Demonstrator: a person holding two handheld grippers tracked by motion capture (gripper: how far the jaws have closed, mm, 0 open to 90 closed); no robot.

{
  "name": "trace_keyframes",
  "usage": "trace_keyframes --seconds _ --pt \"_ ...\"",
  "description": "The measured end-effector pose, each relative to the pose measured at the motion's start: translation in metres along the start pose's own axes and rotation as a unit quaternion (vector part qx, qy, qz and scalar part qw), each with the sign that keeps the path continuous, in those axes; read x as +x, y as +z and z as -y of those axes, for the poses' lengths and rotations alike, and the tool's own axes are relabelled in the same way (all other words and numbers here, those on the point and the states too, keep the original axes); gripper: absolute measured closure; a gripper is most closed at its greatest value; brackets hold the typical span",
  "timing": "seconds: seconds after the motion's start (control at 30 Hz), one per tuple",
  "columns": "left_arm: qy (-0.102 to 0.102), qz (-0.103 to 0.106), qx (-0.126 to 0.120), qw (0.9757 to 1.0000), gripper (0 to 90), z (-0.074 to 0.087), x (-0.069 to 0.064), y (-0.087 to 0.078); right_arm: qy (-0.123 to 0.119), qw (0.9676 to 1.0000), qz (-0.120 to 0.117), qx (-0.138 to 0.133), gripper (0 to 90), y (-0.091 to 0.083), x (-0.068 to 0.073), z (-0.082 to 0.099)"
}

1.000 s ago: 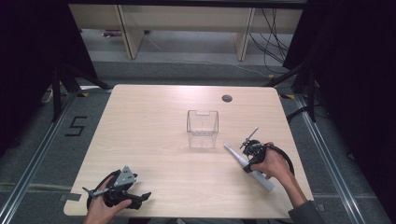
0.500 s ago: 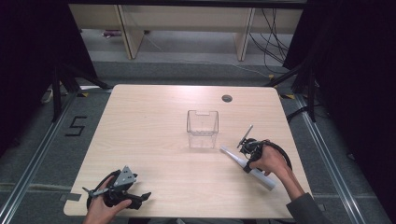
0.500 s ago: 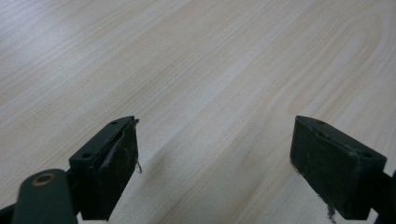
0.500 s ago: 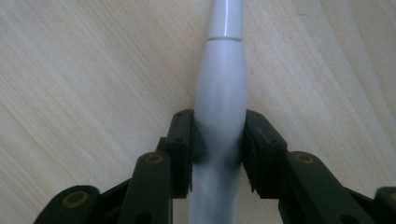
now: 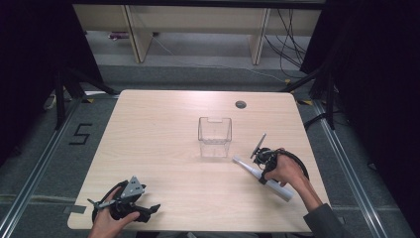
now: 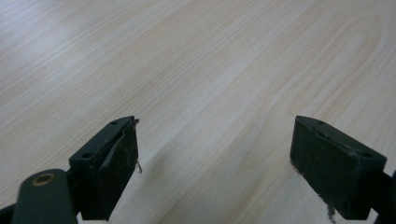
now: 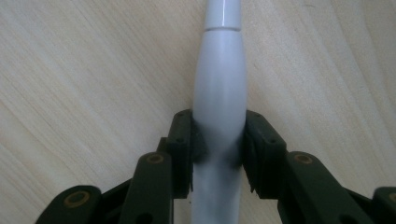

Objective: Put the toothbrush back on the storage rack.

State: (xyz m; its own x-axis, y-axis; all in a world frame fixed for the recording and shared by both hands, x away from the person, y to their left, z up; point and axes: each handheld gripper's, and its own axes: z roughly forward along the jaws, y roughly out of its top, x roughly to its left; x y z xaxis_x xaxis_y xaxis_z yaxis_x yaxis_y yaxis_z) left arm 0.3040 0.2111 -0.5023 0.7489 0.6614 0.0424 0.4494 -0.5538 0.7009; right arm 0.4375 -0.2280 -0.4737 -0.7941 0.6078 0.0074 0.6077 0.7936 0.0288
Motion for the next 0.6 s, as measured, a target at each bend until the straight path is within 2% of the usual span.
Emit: trace_keyframes --seconds 0.07,0.1,0.13,0.17,0.2,0.27,0.33,0.47,0.5,0.6 --pt "-0.003 0.001 -0.001 1.0000 14.9 0.000 0.000 0.000 0.007 1.0000 -0.002 0.003 66.7 0.000 0.001 -0.001" --pt "-0.015 0.007 0.001 0.9999 14.9 0.001 -0.002 0.000 0.003 0.9999 0.004 0.009 66.7 -0.001 0.001 -0.002" --pt "-0.015 0.004 -0.002 0.9999 14.9 0.001 -0.002 0.000 0.014 0.9999 -0.001 0.007 66.7 0.000 0.003 -0.003" --pt "-0.003 0.001 0.000 1.0000 14.9 0.000 0.000 0.000 0.014 0.9999 -0.001 0.007 66.7 0.000 0.003 -0.003" --pt "-0.009 0.002 -0.002 1.0000 14.9 0.000 -0.001 0.000 0.004 1.0000 -0.001 0.005 66.8 0.000 0.002 -0.002" --pt "-0.010 0.002 -0.002 0.9999 14.9 0.000 -0.001 0.000 0.008 0.9999 -0.003 0.006 66.8 -0.001 0.003 -0.002" --pt "-0.012 0.004 -0.001 0.9999 14.9 0.001 -0.001 0.000 -0.005 1.0000 -0.003 -0.005 66.9 -0.003 -0.001 0.001" --pt "-0.013 0.005 -0.004 0.9999 14.9 0.001 -0.001 0.000 -0.005 0.9998 -0.005 -0.017 66.9 -0.008 -0.002 0.005" --pt "-0.015 0.005 -0.005 0.9999 14.9 0.001 -0.001 0.000 -0.017 0.9996 -0.004 -0.024 66.9 -0.009 -0.004 0.006" --pt "-0.014 0.005 -0.005 0.9999 15.0 0.001 -0.002 0.000 0.011 0.9992 -0.010 -0.037 67.0 -0.013 -0.002 0.008"
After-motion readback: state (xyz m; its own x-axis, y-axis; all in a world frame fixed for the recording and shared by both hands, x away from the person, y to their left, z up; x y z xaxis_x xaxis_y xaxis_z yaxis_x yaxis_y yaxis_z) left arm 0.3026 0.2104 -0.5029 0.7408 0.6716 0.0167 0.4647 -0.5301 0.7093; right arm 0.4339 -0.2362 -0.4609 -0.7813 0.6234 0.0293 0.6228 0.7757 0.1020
